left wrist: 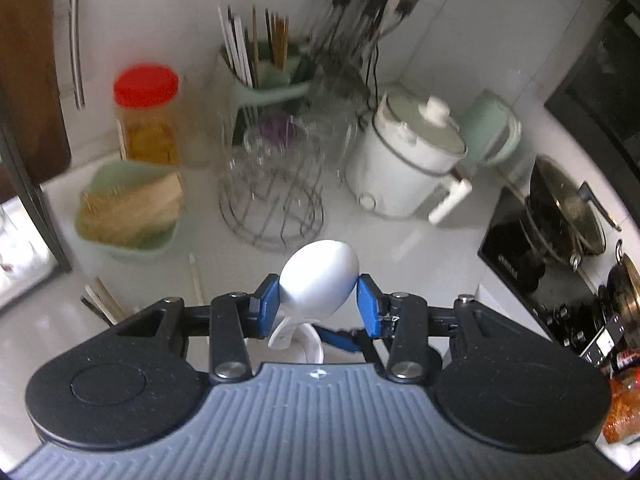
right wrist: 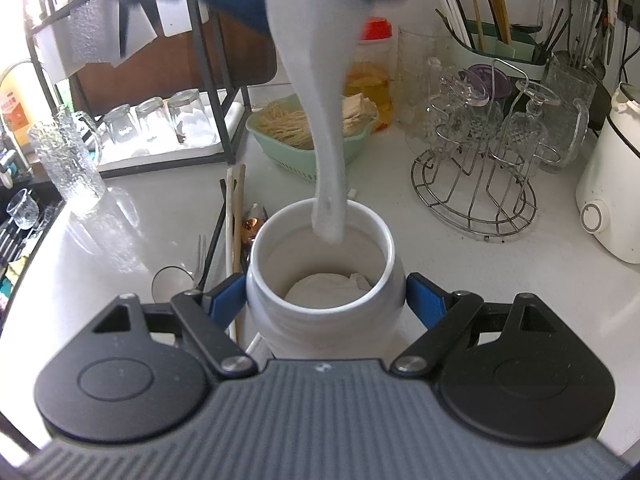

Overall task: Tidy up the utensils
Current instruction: 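Lower the ceramic spoon into the mug and open the left tool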

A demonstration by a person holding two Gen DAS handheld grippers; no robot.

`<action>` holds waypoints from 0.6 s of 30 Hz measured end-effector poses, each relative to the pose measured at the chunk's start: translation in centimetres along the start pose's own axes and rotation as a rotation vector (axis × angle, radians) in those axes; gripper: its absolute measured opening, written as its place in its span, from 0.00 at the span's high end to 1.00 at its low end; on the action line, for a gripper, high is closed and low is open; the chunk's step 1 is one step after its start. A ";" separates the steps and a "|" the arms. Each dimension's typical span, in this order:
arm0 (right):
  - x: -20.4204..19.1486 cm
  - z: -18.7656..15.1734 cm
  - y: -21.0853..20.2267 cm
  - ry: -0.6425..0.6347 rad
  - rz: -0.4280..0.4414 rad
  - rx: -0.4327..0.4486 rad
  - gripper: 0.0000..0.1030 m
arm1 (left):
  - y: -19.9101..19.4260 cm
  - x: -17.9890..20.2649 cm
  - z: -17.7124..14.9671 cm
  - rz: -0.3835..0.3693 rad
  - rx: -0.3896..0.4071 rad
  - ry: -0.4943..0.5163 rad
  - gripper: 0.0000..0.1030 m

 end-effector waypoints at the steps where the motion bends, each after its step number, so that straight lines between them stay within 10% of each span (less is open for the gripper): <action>1: 0.0 0.0 0.0 -0.001 0.001 0.003 0.14 | 0.5 -0.3 -0.3 0.000 -0.017 -0.004 0.54; 18: -0.1 0.0 0.0 -0.017 0.021 0.029 0.14 | 5.9 -2.6 -2.8 0.001 -0.314 -0.058 0.55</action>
Point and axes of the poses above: each gripper's, at about its wrist camera, not at the fingertips, and y roughly the way its jaws point, x to its right, z to its top, the point moved 7 cm from there along y, roughly the way its jaws point, and after that the axes turned 13 degrees about -z, right-handed, at the moved point
